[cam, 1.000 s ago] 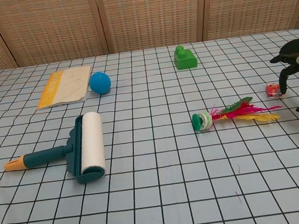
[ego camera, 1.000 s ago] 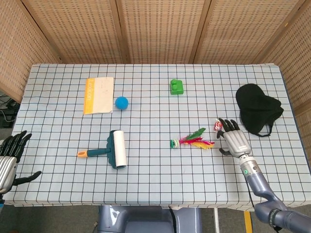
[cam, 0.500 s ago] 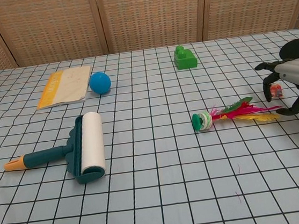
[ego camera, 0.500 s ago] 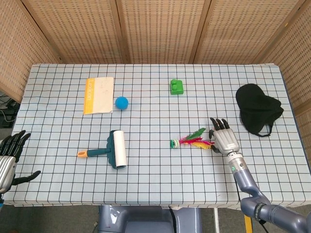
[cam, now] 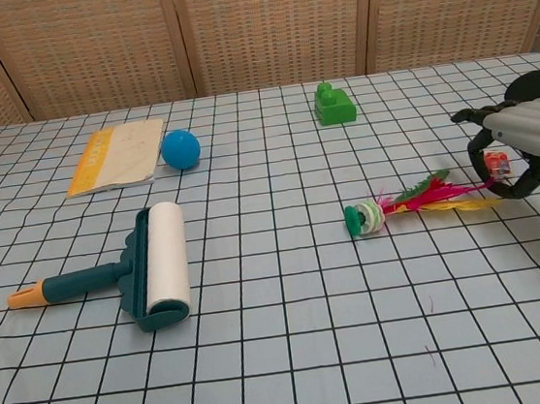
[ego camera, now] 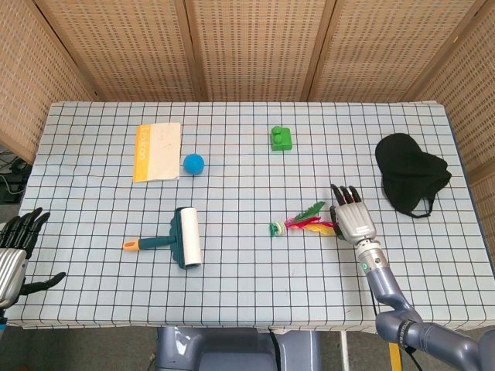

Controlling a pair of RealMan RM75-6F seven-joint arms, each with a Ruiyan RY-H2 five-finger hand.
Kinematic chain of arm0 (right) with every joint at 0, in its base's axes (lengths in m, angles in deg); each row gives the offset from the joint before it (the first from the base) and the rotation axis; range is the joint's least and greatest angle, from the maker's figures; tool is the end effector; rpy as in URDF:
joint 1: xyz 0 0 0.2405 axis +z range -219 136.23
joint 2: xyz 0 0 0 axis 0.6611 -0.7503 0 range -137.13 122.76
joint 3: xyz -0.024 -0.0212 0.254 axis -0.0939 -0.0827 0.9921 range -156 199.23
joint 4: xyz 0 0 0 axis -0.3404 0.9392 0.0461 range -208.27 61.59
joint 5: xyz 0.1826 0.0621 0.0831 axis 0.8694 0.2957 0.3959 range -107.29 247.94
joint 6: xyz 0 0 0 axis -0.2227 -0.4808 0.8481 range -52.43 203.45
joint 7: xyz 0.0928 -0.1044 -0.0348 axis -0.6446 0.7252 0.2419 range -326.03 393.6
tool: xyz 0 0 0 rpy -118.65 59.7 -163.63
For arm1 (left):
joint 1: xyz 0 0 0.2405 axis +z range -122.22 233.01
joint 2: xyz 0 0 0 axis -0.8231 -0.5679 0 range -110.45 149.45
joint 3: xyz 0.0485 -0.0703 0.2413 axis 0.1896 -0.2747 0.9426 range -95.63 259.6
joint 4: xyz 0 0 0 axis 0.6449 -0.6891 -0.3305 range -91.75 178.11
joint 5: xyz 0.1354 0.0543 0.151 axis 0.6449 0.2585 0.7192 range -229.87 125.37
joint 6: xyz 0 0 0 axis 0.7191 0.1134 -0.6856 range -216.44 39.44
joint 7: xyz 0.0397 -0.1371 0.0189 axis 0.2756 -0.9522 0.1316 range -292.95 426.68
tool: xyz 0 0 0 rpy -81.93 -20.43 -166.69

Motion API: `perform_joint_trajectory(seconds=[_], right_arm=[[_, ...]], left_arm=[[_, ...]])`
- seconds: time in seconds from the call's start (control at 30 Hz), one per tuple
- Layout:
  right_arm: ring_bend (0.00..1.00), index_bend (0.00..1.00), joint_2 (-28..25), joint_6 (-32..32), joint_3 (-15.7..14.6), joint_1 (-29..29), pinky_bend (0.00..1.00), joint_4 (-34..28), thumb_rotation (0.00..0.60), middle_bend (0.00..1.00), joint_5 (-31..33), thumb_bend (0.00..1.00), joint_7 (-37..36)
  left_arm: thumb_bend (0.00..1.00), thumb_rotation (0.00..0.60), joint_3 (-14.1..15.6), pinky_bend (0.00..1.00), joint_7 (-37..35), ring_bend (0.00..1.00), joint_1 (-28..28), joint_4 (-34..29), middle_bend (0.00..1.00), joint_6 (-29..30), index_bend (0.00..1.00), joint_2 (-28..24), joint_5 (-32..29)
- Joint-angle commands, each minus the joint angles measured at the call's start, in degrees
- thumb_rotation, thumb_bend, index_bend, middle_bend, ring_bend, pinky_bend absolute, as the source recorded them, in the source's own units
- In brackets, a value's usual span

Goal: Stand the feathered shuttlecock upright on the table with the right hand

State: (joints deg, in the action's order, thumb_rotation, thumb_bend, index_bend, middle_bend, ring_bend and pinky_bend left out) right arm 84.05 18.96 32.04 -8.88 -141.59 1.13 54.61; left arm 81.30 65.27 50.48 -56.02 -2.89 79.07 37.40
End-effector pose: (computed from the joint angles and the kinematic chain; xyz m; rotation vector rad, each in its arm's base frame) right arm -0.2516 -0.3455 0.0034 1.7137 -0.8102 0.6870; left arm -0.2870 0.1714 0.1659 -1.4371 -0.9508 -0.9738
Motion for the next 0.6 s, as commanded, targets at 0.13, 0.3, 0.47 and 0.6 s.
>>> perform_joint_trajectory(seconds=[0.13, 0.3, 0.47, 0.6], right_arm=[[0.00, 0.72, -0.05, -2.09, 0.09, 0.33, 0.00, -0.67, 0.600, 0.13, -1.67, 0.62, -0.54], [0.00, 0.74, -1.43, -4.30, 0.75, 0.90, 0.00, -3.81, 0.600, 0.14, -3.29, 0.62, 0.01], [0.00, 0.75, -4.41, -6.21, 2.88, 2.34, 0.00, -10.07, 0.600, 0.15, -3.94, 0.62, 3.38], [0.00, 0.76, -7.33, -7.03, 4.65, 3.61, 0.00, -16.24, 0.600, 0.15, -3.07, 0.62, 8.48]], left_arm=[[0.00, 0.600, -0.04, 0.00, -0.45, 0.00, -0.02, 0.00, 0.00, -0.02, 0.00, -0.16, -0.11], [0.00, 0.600, 0.04, 0.00, -0.93, 0.00, 0.09, 0.04, 0.00, 0.26, 0.00, -0.32, 0.14], [0.00, 0.600, 0.06, 0.00, -1.27, 0.00, 0.12, 0.01, 0.00, 0.30, 0.00, -0.47, 0.14], [0.00, 0.600, 0.13, 0.00, -1.56, 0.00, 0.22, -0.04, 0.00, 0.53, 0.00, -0.62, 0.36]])
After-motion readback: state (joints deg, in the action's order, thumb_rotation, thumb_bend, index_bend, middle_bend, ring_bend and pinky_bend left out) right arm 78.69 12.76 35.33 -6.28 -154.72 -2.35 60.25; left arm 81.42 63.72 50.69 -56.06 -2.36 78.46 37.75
